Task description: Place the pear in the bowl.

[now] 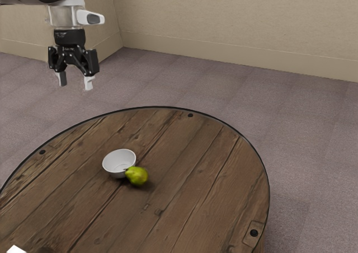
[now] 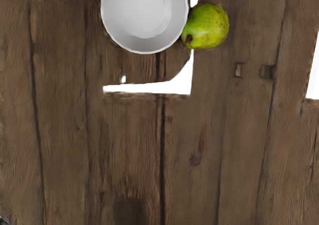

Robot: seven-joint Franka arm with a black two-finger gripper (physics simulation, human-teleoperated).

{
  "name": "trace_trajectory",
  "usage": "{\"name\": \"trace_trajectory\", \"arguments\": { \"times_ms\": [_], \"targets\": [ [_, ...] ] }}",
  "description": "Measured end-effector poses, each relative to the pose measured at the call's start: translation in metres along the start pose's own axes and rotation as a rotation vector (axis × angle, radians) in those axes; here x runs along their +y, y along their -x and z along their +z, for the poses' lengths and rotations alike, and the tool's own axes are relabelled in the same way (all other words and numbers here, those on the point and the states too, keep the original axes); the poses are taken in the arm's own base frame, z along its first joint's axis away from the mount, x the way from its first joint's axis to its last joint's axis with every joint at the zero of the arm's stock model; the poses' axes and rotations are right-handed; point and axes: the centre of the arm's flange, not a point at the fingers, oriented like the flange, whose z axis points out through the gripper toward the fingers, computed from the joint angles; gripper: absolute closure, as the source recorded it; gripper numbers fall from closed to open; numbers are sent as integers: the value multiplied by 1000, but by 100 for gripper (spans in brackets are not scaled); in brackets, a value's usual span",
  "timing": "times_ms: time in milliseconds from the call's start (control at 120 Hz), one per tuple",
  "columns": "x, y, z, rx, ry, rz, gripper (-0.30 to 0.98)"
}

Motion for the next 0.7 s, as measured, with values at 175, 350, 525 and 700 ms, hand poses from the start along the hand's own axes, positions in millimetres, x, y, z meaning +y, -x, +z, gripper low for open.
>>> {"name": "trace_trajectory", "arguments": {
  "times_ms": [175,350,525,700],
  "targets": [
    [20,-25,0,141,-20,22,2],
    [99,-76,74,84,-57,-81,2],
    [111,-103,168,56,-42,-340,2],
    [105,-111,222,100,-1,-633,2]
  ]
}}
